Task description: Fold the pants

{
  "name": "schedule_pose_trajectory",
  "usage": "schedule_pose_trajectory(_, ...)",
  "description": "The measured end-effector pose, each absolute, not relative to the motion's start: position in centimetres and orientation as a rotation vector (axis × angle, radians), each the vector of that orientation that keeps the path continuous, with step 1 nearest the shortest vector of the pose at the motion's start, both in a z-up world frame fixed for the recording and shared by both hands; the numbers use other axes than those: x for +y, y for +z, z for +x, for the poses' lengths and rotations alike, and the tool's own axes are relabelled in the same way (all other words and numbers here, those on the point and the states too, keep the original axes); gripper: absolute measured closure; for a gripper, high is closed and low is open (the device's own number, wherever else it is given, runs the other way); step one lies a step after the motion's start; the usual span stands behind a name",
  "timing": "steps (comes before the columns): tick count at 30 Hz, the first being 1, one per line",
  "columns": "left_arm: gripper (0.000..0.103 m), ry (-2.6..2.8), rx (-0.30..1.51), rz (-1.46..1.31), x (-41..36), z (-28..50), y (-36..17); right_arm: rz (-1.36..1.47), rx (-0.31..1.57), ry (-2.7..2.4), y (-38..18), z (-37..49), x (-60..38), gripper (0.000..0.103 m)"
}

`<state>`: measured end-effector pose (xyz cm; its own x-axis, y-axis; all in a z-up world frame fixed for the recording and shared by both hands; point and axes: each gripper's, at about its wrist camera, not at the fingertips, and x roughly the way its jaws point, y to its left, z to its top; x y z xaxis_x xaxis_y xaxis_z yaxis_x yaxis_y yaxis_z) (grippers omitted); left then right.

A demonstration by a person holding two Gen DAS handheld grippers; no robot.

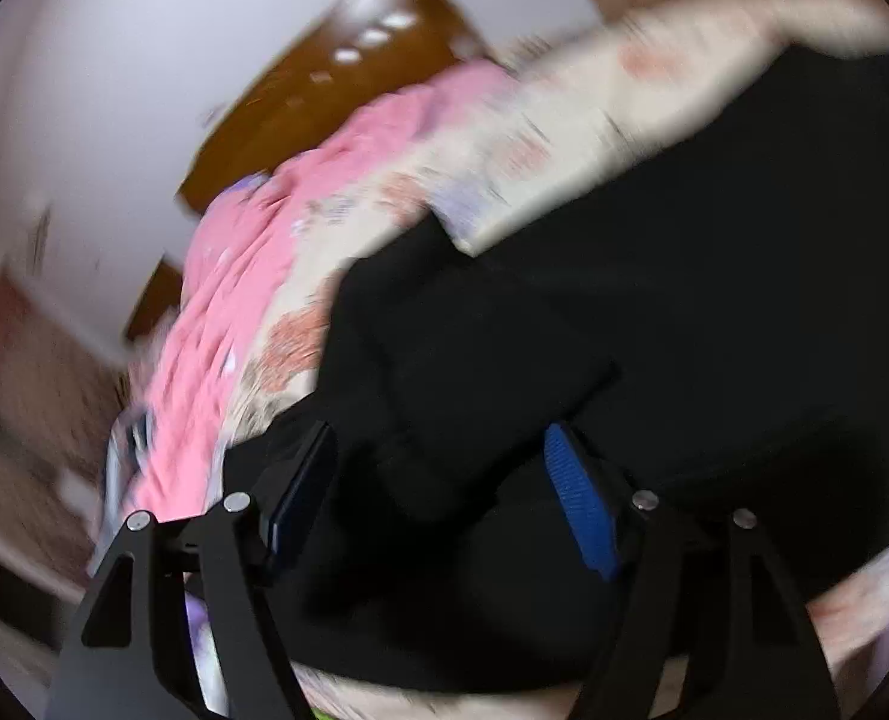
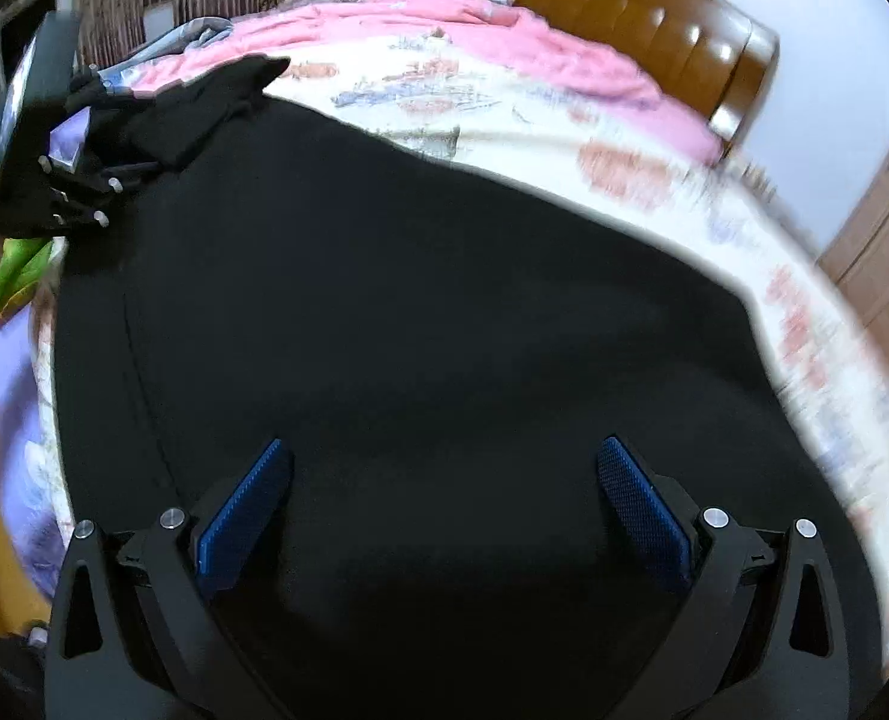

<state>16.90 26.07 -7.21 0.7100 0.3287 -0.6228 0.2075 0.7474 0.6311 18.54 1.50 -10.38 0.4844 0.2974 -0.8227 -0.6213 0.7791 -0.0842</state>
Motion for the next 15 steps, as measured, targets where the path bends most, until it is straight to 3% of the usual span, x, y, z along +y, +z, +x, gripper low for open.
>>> schedule_pose_trajectory(2, 0.053, 0.029, 0.804, 0.692, 26.8, 17.7, -7.3, -0.311, 0.941, 0.580, -10.3, 19.6, 0.1, 0.004)
schedule_pose_trajectory(3, 0.078, 0.045, 0.801, 0.655, 27.6, 17.9, -7.2, -0.266, 0.953, 0.596, -10.2, 19.9, -0.6, 0.004)
schedule_pose_trajectory(5, 0.081, 0.054, 0.755, 0.522, 29.3, 17.8, -6.4, -0.230, 0.955, 0.616, -10.1, 20.0, -0.9, 0.004)
schedule_pose_trajectory(10, 0.086, 0.072, 0.505, -0.351, 40.6, 12.5, -2.9, -0.271, 0.950, 0.600, -10.2, 19.7, -0.5, 0.004)
schedule_pose_trajectory(14, 0.086, 0.138, 0.410, -0.826, 49.7, 9.1, -5.6, -0.296, 0.950, 0.591, -10.2, 19.8, 0.2, 0.004)
schedule_pose_trajectory(15, 0.081, 0.188, 0.444, -0.884, 51.4, 8.8, -6.9, -0.293, 0.950, 0.594, -10.2, 19.8, 0.2, 0.004)
